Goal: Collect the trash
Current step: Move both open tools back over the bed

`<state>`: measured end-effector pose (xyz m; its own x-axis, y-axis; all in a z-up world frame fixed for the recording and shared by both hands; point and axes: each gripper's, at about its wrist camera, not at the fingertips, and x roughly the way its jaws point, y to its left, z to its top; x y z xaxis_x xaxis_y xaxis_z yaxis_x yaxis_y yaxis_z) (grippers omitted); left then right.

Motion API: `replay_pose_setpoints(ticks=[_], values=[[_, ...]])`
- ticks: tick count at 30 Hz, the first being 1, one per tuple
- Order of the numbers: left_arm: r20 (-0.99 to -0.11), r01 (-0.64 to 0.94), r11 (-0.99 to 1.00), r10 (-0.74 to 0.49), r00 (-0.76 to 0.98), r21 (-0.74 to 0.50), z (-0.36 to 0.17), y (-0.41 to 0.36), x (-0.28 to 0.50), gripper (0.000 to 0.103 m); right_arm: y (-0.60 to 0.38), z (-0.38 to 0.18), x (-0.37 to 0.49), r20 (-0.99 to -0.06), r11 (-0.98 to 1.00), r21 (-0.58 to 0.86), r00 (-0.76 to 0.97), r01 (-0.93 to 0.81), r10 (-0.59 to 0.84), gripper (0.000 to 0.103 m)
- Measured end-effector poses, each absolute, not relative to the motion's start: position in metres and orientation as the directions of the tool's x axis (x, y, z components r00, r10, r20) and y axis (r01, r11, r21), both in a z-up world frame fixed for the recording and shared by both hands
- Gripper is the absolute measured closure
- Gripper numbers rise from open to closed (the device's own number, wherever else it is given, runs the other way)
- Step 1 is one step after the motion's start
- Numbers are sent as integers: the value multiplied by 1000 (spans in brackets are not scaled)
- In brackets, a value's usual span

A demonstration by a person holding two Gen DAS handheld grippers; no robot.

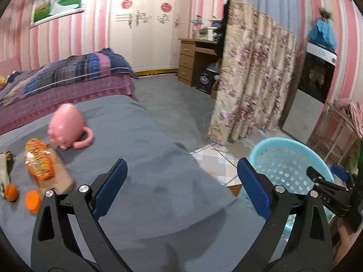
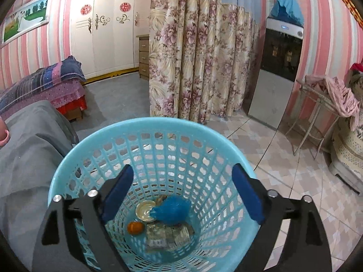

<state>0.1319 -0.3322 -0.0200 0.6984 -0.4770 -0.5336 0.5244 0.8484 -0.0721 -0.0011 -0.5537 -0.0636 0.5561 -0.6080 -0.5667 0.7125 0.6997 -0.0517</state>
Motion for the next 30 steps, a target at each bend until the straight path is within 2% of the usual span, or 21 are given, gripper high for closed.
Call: replay_pose_setpoints(ticks=[4, 6, 15, 23, 30], values=[[-520, 474, 880, -423, 742, -40, -9, -298, 136, 8, -551, -55, -4, -555, 675, -45, 543, 736, -630, 14], [-518, 447, 894, -397, 757, -31, -4, -277, 137, 8, -550, -52, -6, -551, 662, -28, 541, 749, -635, 6], [-537, 276, 961, -229, 812, 7, 3, -187, 133, 6, -517, -28, 6, -513, 706, 3, 607, 708, -607, 5], [-537, 164, 983, -97, 838, 78, 7, -127, 133, 6, -439, -10, 47, -484, 851, 54, 759, 522, -435, 5], [-556, 81, 995, -36, 830, 57, 1, -75, 149, 6, -361, -5, 95, -488, 941, 38, 828, 336, -276, 5]])
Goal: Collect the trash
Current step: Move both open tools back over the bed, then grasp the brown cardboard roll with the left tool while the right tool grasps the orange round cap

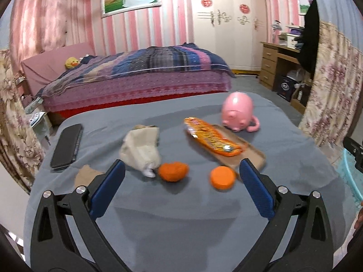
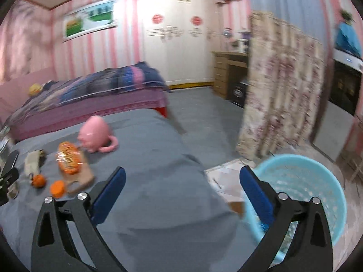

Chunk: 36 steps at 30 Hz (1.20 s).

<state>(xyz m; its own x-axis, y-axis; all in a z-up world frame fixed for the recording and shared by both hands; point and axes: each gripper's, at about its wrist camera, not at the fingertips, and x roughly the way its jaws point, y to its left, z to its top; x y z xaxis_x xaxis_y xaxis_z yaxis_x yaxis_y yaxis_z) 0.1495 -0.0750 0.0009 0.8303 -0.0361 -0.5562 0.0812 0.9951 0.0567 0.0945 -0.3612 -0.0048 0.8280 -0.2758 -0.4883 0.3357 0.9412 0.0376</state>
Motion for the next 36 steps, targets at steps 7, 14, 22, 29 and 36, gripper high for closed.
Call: replay_pose_setpoints(ticks=[7, 14, 22, 29, 36], values=[[-566, 30, 999, -18, 824, 12, -4, -34, 162, 6, -307, -1, 138, -495, 968, 20, 843, 251, -209, 5], [-586, -22, 1000, 26, 810, 15, -19, -3, 179, 6, -270, -26, 160, -531, 983, -3, 833, 184, -158, 5], [-613, -80, 996, 42, 789, -34, -31, 24, 188, 6, -248, -40, 162, -539, 989, -61, 830, 131, -144, 5], [-627, -100, 995, 66, 776, -19, -39, 35, 189, 6, -248, -46, 157, -543, 990, -51, 829, 128, -135, 5], [-640, -117, 993, 81, 764, -14, -46, 45, 193, 6, -259, -48, 159, -556, 990, -24, 821, 141, -131, 5]])
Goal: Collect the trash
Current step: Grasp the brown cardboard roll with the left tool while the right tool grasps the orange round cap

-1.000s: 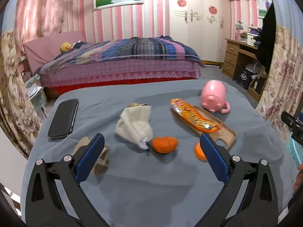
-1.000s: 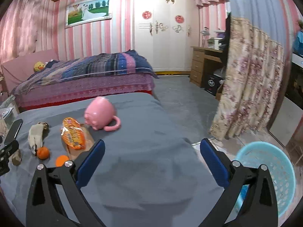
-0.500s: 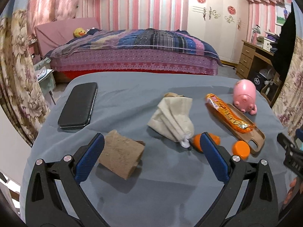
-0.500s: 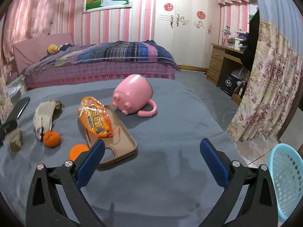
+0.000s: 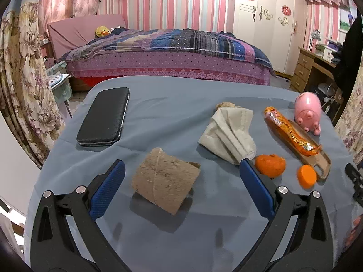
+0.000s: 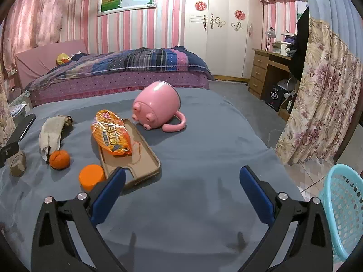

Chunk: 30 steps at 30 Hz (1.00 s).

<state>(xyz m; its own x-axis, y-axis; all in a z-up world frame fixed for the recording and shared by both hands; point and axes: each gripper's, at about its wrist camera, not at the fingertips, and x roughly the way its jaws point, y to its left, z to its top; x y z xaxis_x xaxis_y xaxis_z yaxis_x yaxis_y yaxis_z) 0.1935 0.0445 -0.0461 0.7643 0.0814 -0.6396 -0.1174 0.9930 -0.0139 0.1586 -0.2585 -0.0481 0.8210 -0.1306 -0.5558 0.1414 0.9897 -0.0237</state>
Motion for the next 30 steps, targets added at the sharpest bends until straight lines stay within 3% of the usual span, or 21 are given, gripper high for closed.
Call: replay_pose_setpoints(ticks=[5, 12, 18, 20, 24, 27, 30], values=[[-657, -123, 992, 98, 748, 8, -54, 57, 195, 6, -263, -50, 160, -562, 989, -23, 816, 148, -135, 5], [-709, -171, 984, 80, 701, -57, -68, 82, 200, 6, -262, -53, 164, -572, 989, -32, 809, 145, -137, 5], [-728, -159, 987, 96, 679, -18, -74, 73, 208, 8, -258, -54, 166, -579, 991, -42, 805, 126, -127, 5], [-718, -139, 990, 73, 693, -33, -72, 70, 208, 15, -258, -54, 167, -584, 992, -35, 803, 118, -116, 5], [-719, -105, 993, 28, 695, -63, -72, 65, 210, 40, -254, -54, 168, -587, 994, -37, 803, 102, -104, 5], [-721, -93, 992, 5, 693, -82, -72, 65, 209, 48, -250, -54, 168, -588, 996, -33, 804, 85, -88, 5], [-711, -95, 992, 4, 703, -88, -68, 62, 206, 48, -245, -54, 168, -591, 998, -18, 804, 65, -63, 5]])
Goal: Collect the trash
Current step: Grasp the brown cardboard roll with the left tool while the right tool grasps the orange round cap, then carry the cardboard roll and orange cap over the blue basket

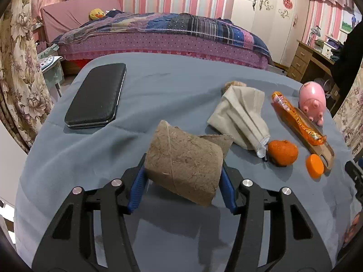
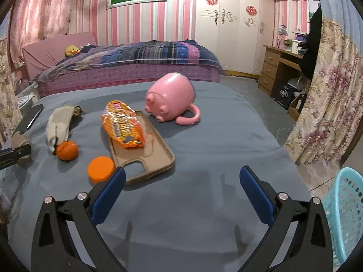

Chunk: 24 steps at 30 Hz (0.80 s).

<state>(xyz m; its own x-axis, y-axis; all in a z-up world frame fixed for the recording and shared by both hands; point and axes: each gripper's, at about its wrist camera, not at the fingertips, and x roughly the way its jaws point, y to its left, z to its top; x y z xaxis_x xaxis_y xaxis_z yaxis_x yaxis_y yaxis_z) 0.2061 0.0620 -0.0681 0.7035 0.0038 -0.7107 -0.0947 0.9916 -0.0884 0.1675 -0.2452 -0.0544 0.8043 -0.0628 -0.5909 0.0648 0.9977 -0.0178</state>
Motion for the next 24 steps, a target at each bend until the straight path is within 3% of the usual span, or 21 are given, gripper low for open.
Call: replay_pose_setpoints(ticks=[10, 15, 17, 24], values=[[-687, -115, 993, 62, 724, -31, -56, 47, 205, 48, -205, -55, 175, -607, 999, -20, 794, -46, 25, 7], [-678, -117, 993, 69, 732, -25, -52, 50, 202, 48, -184, -66, 182, -670, 994, -9, 739, -110, 75, 40], [-677, -125, 992, 70, 733, -32, -51, 53, 201, 48, -178, -70, 183, -684, 991, -21, 725, -130, 80, 49], [-665, -141, 989, 80, 743, -39, -46, 56, 199, 48, -173, -70, 181, -686, 991, -27, 724, -131, 78, 51]])
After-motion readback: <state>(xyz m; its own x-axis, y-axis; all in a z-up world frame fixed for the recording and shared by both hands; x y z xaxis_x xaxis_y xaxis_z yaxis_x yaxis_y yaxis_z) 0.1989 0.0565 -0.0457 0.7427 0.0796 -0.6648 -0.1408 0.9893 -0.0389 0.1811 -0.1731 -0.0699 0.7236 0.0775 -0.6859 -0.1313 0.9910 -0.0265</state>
